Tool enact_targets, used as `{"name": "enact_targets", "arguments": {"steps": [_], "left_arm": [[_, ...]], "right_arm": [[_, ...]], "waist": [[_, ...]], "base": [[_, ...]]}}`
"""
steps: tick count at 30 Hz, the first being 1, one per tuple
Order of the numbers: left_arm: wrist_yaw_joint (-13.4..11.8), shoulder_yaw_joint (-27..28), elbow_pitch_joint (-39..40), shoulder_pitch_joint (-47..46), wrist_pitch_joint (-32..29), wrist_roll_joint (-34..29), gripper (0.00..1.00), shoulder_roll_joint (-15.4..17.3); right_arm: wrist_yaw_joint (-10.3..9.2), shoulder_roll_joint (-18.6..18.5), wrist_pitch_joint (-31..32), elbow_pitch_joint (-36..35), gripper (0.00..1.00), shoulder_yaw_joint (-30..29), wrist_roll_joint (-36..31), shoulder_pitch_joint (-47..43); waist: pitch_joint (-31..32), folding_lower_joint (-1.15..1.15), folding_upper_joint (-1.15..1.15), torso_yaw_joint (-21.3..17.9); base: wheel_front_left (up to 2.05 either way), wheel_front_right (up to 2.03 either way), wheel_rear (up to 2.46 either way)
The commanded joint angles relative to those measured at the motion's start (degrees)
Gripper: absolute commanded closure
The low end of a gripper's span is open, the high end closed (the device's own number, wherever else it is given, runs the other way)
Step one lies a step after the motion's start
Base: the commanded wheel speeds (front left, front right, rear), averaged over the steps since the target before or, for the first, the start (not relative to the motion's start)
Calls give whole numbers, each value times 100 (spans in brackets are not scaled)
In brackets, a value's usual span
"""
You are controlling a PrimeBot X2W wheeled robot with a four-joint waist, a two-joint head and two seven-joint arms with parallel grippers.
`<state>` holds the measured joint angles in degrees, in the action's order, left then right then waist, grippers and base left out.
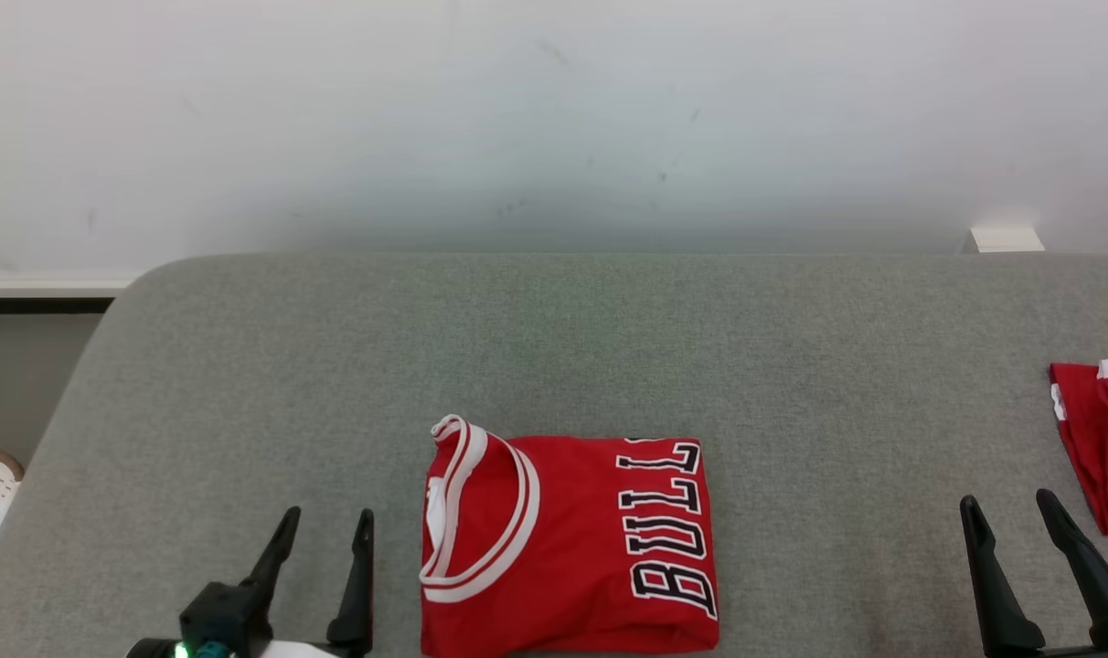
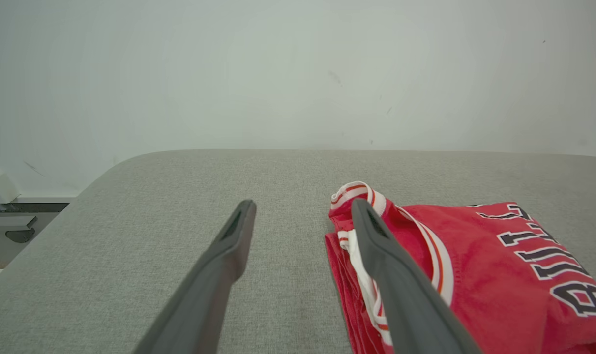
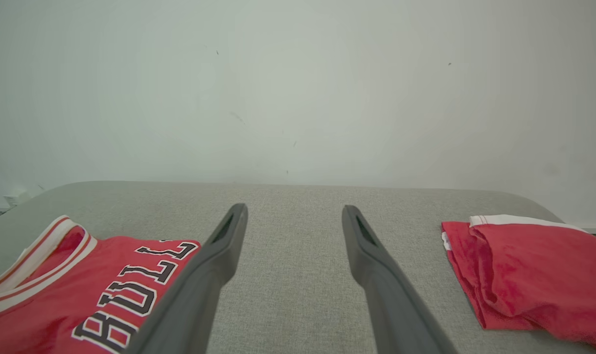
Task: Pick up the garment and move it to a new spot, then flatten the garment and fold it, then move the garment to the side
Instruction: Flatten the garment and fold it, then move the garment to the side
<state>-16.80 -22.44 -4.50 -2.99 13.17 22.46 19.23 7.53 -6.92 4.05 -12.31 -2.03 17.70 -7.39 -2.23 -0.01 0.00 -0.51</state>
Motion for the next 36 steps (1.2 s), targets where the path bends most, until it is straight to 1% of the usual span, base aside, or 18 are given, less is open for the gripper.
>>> {"name": "enact_targets", "arguments": {"steps": [1, 17, 28, 33, 36], "left_arm": [[14, 0, -25, 70, 29, 26, 0, 34], [21, 20, -79, -76, 101, 34, 0, 55], [-2, -1, -21, -166, 103, 4, 0, 102], [-1, -34, 132, -402, 109, -80, 0, 65], [9, -90, 255, -618, 127, -177, 0, 6]], "right_arm": [[-12, 20, 24, -51, 0, -34, -9, -104], [-12, 106, 142, -220, 0, -138, -66, -159], [-12, 74, 153, -226, 0, -160, -59, -99], [-12, -27, 195, -88, 0, -92, 26, 98], [-12, -121, 212, 189, 0, 128, 120, 318]], "waist": [[41, 1, 0, 14], [74, 1, 0, 29], [16, 1, 0, 68], [-256, 1, 0, 245], [-534, 1, 0, 452]], "base": [[0, 0, 0], [0, 0, 0], [0, 0, 0], [0, 0, 0], [0, 0, 0]]}}
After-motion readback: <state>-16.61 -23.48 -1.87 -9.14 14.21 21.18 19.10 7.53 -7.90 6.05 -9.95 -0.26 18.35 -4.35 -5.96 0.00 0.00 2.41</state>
